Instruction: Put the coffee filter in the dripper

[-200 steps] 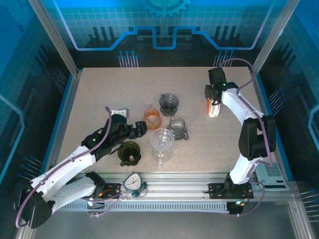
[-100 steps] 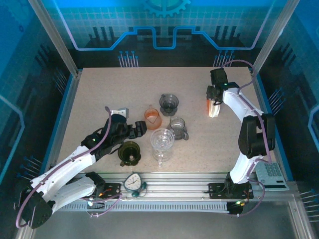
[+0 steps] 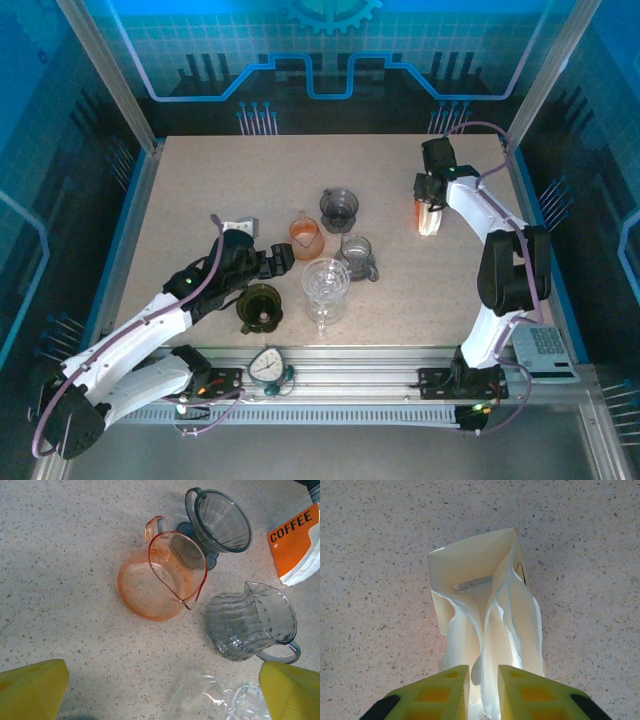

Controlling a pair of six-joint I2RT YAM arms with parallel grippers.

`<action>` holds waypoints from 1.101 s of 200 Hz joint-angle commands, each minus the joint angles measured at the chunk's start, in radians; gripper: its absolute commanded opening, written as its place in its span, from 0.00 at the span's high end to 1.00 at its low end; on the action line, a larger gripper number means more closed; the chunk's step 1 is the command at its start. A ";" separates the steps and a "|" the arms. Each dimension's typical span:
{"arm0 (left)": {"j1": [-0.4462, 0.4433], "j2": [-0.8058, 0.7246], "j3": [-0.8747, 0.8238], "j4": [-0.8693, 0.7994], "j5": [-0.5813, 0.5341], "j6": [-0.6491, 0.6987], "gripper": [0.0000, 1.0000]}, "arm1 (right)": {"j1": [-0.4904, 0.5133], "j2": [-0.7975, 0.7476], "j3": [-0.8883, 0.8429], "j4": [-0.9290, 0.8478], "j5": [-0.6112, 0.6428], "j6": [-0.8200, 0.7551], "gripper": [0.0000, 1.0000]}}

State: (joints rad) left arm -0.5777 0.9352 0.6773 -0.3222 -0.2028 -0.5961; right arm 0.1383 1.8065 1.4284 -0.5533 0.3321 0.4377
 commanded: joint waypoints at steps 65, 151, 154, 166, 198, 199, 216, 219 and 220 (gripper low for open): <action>0.009 -0.003 -0.018 0.015 0.010 0.002 0.01 | -0.014 0.014 0.013 -0.014 0.001 0.003 0.87; 0.011 -0.001 -0.018 0.019 0.014 -0.002 0.01 | -0.015 -0.049 -0.011 -0.001 0.013 -0.017 1.00; 0.011 -0.001 -0.018 0.019 0.014 -0.002 0.01 | -0.014 -0.052 -0.011 -0.001 0.013 -0.017 1.00; 0.011 -0.001 -0.017 0.018 0.017 -0.002 0.01 | -0.015 -0.063 -0.017 -0.003 0.013 -0.020 1.00; 0.011 0.001 -0.017 0.018 0.019 -0.005 0.01 | -0.015 -0.101 -0.036 -0.003 0.009 -0.024 1.00; 0.011 0.001 -0.017 0.018 0.019 -0.006 0.01 | -0.015 -0.103 -0.037 -0.003 0.009 -0.024 1.00; 0.011 0.000 -0.015 0.018 0.021 -0.005 0.01 | -0.014 -0.124 -0.048 -0.001 0.001 -0.026 1.00; 0.011 0.001 -0.015 0.019 0.020 -0.005 0.01 | -0.015 -0.127 -0.049 -0.001 -0.002 -0.025 1.00; 0.010 0.001 -0.015 0.019 0.020 -0.005 0.01 | -0.015 -0.128 -0.049 -0.001 -0.003 -0.025 1.00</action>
State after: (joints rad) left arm -0.5766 0.9352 0.6693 -0.3225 -0.2005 -0.5964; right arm 0.1360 1.7283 1.4014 -0.5529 0.3328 0.4248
